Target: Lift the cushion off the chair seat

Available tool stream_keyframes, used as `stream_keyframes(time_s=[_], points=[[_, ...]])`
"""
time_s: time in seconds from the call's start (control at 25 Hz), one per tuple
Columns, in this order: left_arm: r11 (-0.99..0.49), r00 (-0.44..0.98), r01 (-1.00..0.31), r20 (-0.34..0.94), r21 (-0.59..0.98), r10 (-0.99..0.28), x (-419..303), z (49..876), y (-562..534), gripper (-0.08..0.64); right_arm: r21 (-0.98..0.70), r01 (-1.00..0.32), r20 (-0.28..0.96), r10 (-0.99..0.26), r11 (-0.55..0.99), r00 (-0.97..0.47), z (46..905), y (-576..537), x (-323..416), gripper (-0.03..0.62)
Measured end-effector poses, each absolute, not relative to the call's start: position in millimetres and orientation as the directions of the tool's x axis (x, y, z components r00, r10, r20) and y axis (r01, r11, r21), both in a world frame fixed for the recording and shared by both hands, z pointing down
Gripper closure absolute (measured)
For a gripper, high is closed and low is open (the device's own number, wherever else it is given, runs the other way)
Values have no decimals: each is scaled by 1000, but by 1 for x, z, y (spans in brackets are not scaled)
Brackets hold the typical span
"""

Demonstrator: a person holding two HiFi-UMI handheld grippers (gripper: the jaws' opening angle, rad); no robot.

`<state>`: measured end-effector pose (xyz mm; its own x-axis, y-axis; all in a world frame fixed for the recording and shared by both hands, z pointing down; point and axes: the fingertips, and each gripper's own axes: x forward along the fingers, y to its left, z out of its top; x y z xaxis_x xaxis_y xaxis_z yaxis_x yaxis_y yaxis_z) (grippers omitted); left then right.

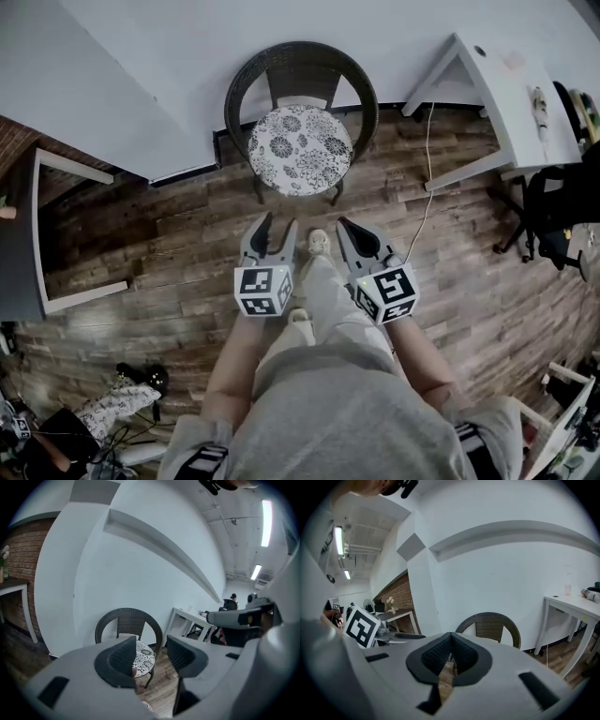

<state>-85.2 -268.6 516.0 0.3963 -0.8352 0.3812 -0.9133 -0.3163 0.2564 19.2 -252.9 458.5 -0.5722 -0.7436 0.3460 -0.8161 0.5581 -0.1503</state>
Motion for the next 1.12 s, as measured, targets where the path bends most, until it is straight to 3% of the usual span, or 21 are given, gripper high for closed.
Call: stream_keyframes(time_s=[0.36, 1.12], points=[[-257, 351, -932, 464, 254, -813, -84, 605, -333, 365, -185, -814, 400, -714, 551, -574, 512, -317, 28, 592], [-227, 310, -950, 707, 213, -635, -58, 817, -377, 325, -278, -786, 499, -616, 552, -610, 637, -364, 38, 592]])
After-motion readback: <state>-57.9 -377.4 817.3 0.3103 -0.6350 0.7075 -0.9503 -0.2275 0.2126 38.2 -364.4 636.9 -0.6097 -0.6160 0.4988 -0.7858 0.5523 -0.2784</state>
